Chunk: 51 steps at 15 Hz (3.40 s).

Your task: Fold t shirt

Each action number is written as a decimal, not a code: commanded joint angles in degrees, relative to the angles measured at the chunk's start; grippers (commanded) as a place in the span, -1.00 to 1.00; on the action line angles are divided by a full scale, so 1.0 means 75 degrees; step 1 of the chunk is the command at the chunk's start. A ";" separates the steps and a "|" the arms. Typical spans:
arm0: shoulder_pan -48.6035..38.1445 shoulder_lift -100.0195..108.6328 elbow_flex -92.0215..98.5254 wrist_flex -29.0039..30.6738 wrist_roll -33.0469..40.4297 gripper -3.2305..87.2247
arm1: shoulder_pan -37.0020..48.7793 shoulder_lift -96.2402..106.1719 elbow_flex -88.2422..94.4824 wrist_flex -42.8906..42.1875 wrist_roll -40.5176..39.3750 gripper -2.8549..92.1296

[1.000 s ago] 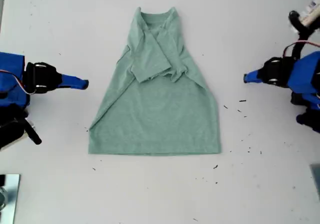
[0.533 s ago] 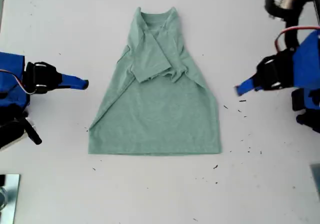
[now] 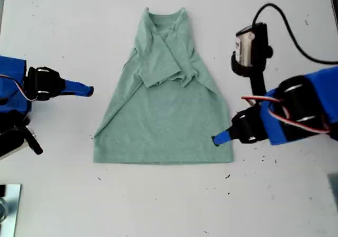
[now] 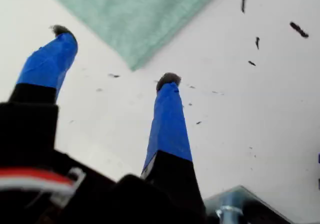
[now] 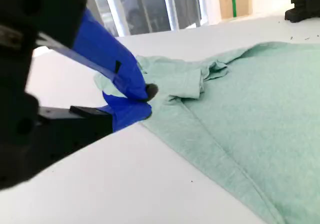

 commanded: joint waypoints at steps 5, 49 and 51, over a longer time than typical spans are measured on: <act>0.0340 0.0059 0.0094 0.0000 -0.0117 -0.93 | 0.0059 -0.0340 0.3316 -0.4031 0.0891 -0.29; 0.0762 -0.0023 0.0082 0.0023 -0.0656 -0.93 | 0.2086 0.6820 0.7934 -0.1945 -0.3164 -0.92; 0.1031 -0.0023 -0.0059 0.0070 -0.1160 -0.93 | 0.2531 0.6762 0.7875 -0.2004 -0.3410 -0.92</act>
